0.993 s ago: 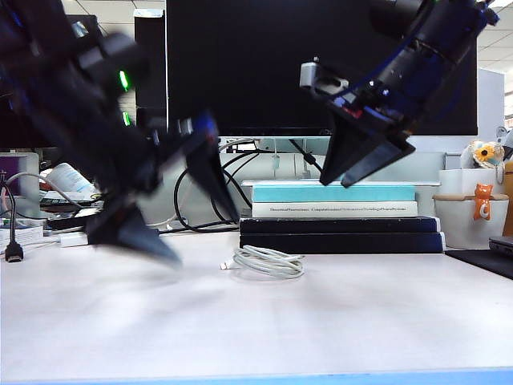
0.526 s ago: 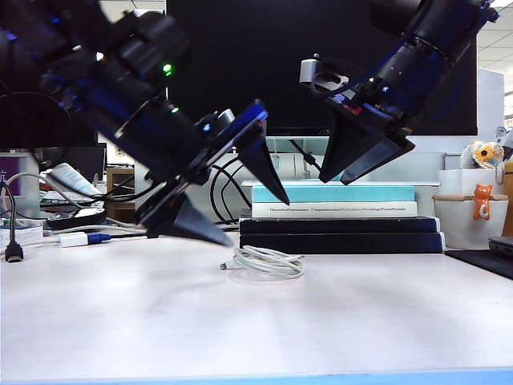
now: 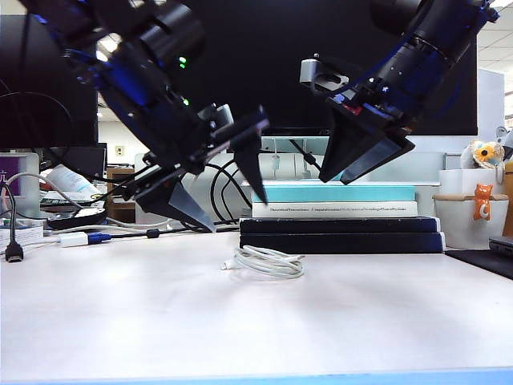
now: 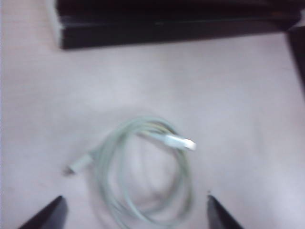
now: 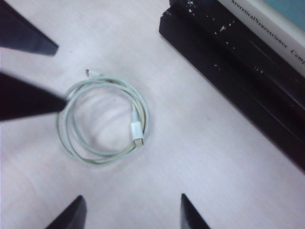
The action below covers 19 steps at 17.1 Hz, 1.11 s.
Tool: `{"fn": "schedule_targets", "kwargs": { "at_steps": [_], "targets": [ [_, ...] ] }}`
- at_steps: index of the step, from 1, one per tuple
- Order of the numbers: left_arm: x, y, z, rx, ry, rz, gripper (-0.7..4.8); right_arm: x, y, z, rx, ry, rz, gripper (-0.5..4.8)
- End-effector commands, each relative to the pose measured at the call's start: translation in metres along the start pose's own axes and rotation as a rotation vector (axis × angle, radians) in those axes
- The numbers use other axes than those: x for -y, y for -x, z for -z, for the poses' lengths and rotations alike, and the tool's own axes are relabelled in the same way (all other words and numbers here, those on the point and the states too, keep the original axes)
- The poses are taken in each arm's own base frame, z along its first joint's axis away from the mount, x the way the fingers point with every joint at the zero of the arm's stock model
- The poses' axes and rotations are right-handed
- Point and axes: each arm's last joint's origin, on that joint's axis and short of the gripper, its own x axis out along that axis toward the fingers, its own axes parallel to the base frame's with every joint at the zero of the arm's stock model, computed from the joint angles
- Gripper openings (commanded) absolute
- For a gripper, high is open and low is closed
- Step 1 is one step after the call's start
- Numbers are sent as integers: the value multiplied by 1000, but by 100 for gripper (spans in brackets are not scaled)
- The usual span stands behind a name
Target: Unfold the white charging cable into a straight cable.
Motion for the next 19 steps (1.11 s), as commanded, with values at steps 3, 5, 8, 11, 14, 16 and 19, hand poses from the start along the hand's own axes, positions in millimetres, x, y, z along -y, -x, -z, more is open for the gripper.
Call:
{"fn": "schedule_targets", "kwargs": {
  "at_steps": [3,5,8,11,14,16,19],
  "targets": [
    [1,-22,5,-62,-4,-64,371,0,3,-4,28,10,3,254],
    [3,-29,4,-85,4,-49,369,0,3,-4,29,10,4,254],
    [8,-38,2,-129,-26,-109,319,0,3,-4,33,11,3,254],
    [12,-40,5,-146,-65,-112,184,1,3,-5,44,16,9,254],
    [11,-40,4,-143,-114,-129,43,1,3,-6,48,17,10,253],
    [12,-39,3,-152,-183,-132,17,3,4,-6,56,5,15,253],
    [17,-26,-4,-129,-393,-129,16,17,18,-8,138,-97,43,253]
  ]
}}
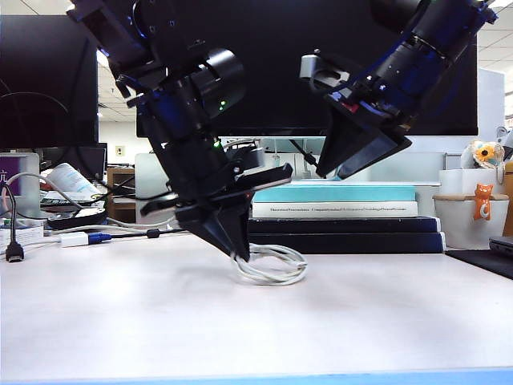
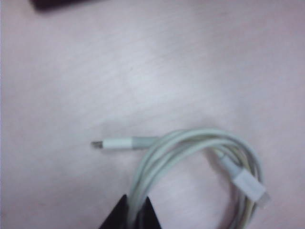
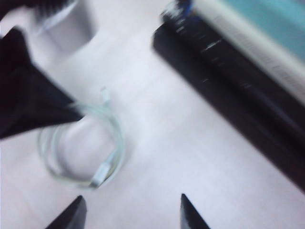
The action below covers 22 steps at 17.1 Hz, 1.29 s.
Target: Unfold the white charging cable into a straight cable.
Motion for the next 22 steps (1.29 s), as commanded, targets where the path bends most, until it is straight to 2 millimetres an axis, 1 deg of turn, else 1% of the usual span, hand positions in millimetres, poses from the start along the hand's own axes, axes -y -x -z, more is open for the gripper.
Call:
{"fn": "schedule_targets", "kwargs": {
  "at_steps": [1,2,3,4,6,7,8,9,11,12,13,14,16,17,18,19,20,22],
  "targets": [
    [3,22,-8,54,-212,-23,15,13,24,-7,116,-78,26,253],
    [3,36,-12,89,-290,-65,12,17,37,-7,142,-84,50,253],
    [5,55,-17,139,-352,-80,12,18,56,-8,174,-87,71,253],
    [6,71,-19,180,-378,-75,12,15,67,-8,195,-85,60,253],
    [9,97,-22,242,-414,-74,12,8,85,-9,235,-72,13,253],
    [10,112,-22,271,-440,-63,12,0,96,-8,257,-62,-32,253],
    [13,130,-20,290,-486,7,12,-7,108,-6,261,-60,-71,253],
    [14,142,-18,306,-501,52,12,-13,116,-4,257,-64,-98,253],
    [15,164,-15,345,-511,73,12,-23,128,3,238,-77,-158,252],
    [16,176,-13,367,-517,87,12,-27,133,5,228,-85,-177,252],
    [17,184,-11,386,-525,118,12,-30,136,7,222,-90,-198,252],
    [18,196,-10,419,-536,169,12,-34,139,10,219,-97,-248,252],
    [20,210,-8,460,-536,222,12,-39,142,11,240,-99,-377,252],
    [21,212,-7,465,-545,255,12,-40,142,11,250,-99,-421,251],
    [23,215,-5,463,-566,348,12,-41,143,10,266,-95,-470,239],
    [24,215,-5,459,-574,387,12,-42,143,10,269,-93,-483,230],
    [26,215,-3,444,-583,444,12,-42,143,10,271,-92,-492,204],
    [30,215,1,418,-607,515,13,-42,143,10,268,-94,-493,194]
  ]
}}
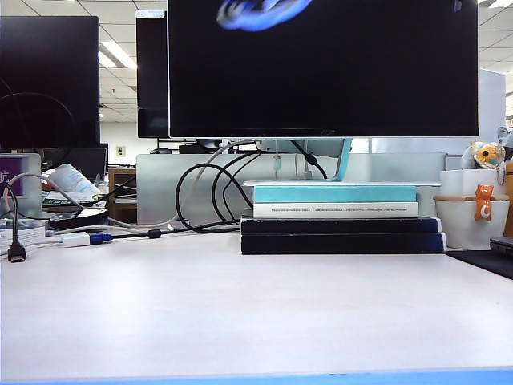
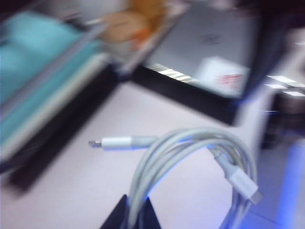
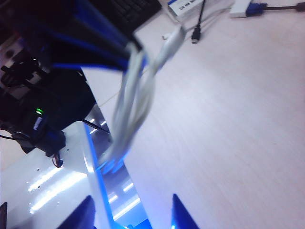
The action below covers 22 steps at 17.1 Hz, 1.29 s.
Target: Unfold the white charging cable into a straight cable.
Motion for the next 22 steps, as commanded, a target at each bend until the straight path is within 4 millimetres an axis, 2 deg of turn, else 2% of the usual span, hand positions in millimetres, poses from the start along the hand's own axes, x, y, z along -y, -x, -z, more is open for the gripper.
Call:
{"fn": "schedule_targets", "kwargs": {
  "at_steps": [1,5,8,13,14,15,19,20,22],
  "targets": [
    [12,0,-1,17,-24,187,13,-2,1,-1,7,7,-14,193],
    [12,-1,-2,33,-36,197,13,-5,1,1,6,-22,-90,193],
    [20,-1,-2,85,-173,399,13,-7,1,0,26,-19,-160,193],
    [25,-4,6,33,-264,420,13,-9,2,0,38,-35,-237,192],
    [25,-6,6,46,-293,420,13,-11,2,0,52,-61,-305,187],
    [29,-10,1,85,-331,428,13,-13,3,-1,64,-79,-374,144],
    [41,-15,-4,106,-374,436,13,-13,3,-1,64,-83,-379,143],
    [40,-16,-4,97,-380,394,13,-13,3,0,62,-90,-384,75],
    [40,-16,-6,111,-389,390,13,-13,3,0,63,-95,-395,64]
  ]
}}
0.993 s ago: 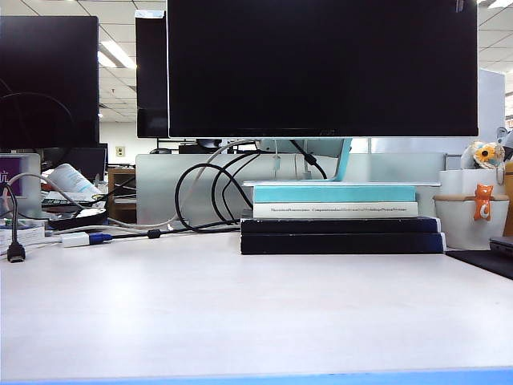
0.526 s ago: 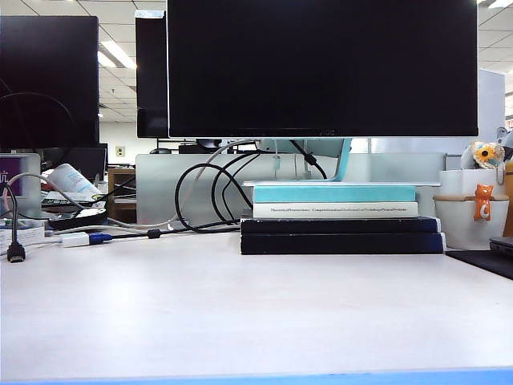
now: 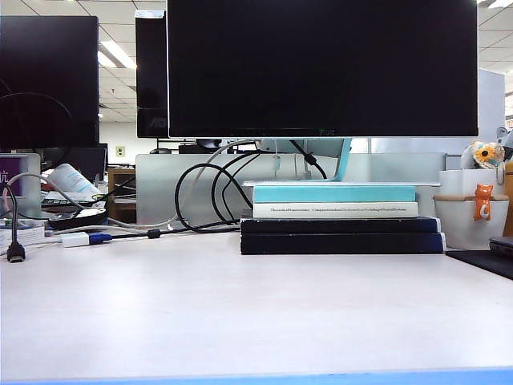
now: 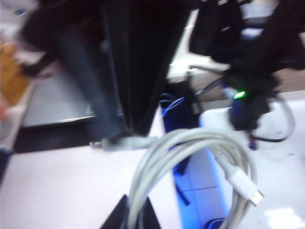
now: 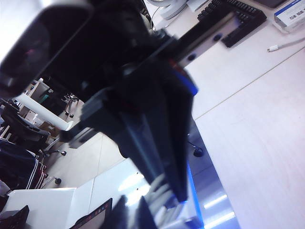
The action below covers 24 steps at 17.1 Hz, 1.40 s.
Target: Unfold the white charging cable into a straight cable.
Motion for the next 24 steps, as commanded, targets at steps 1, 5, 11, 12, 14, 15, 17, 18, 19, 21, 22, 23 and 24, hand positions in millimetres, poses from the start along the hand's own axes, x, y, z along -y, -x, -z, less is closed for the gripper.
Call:
{"fn": "schedule_targets", "kwargs": {
  "at_steps": [1,5,11,12,14,15,17,18,19,21,22,23,24],
  "targets": [
    [-1,1,-5,29,-32,-16,13,-2,0,0,4,-2,-26,64],
    [-3,1,-9,64,-63,-35,18,-2,0,-3,11,36,-24,-6],
    [1,1,-3,22,14,17,479,1,0,-10,26,133,47,-6],
    [1,1,-3,21,49,18,479,2,0,-11,27,147,73,-6],
    [2,2,-3,18,63,14,479,2,1,-14,34,172,82,-6],
    [2,3,-3,-2,73,-17,479,2,1,-14,35,174,84,-6],
    [2,3,5,-103,15,-65,18,2,1,-12,29,153,83,-6],
    [0,1,11,-178,37,-126,-5,2,1,-11,24,142,101,-6],
    [-4,-5,19,-258,89,-183,-5,5,1,-10,11,132,189,-6],
    [-13,-18,34,-351,173,-220,96,11,3,-8,-26,110,433,-6],
    [-20,-29,45,-399,270,-248,417,15,5,-4,-73,64,597,-5],
    [-26,-40,55,-425,352,-262,479,17,8,2,-127,12,715,34],
    [-30,-49,64,-448,379,-244,479,18,9,6,-161,-6,765,73]
  ]
}}
